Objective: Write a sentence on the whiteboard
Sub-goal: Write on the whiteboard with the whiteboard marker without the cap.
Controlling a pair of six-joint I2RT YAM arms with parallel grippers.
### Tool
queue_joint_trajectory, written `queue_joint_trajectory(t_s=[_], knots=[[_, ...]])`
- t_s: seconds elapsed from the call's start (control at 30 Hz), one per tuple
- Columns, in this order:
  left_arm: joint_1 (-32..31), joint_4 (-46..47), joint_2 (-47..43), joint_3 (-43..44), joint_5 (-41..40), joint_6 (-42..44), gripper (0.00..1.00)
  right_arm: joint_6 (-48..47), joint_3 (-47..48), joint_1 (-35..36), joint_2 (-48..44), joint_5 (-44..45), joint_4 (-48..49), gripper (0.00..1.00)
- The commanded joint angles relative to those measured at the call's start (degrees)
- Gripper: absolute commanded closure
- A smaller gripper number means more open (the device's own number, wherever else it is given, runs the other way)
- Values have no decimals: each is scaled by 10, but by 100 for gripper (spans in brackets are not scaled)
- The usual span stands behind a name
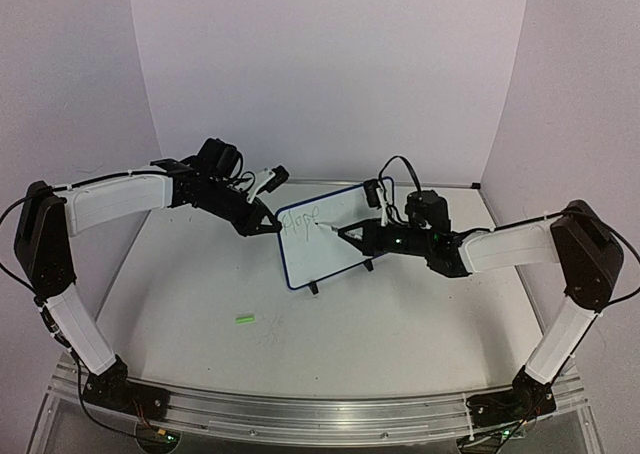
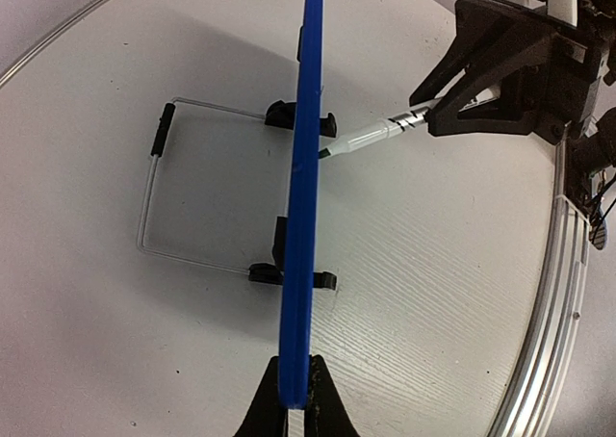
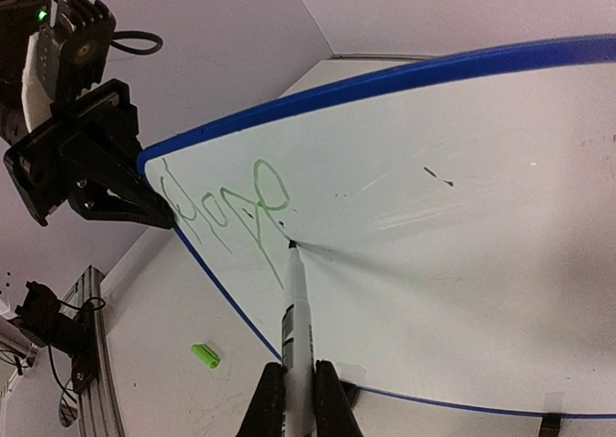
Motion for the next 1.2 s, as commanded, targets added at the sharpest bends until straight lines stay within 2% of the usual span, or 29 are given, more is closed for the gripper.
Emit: queue_joint_trajectory(t_s=[0.0, 0.4, 0.9, 1.17], knots=[[-5, -25, 14, 9, -17, 17, 100, -7, -2, -3, -10, 57, -1, 100], [-5, -25, 13, 9, -18, 17, 100, -12, -9, -3, -30, 76, -1, 100], [-5, -25, 14, 9, -18, 17, 100, -13, -12, -3, -36, 56, -2, 100], [-5, -25, 13, 9, -18, 16, 100, -6, -34, -3, -91, 23, -23, 100]])
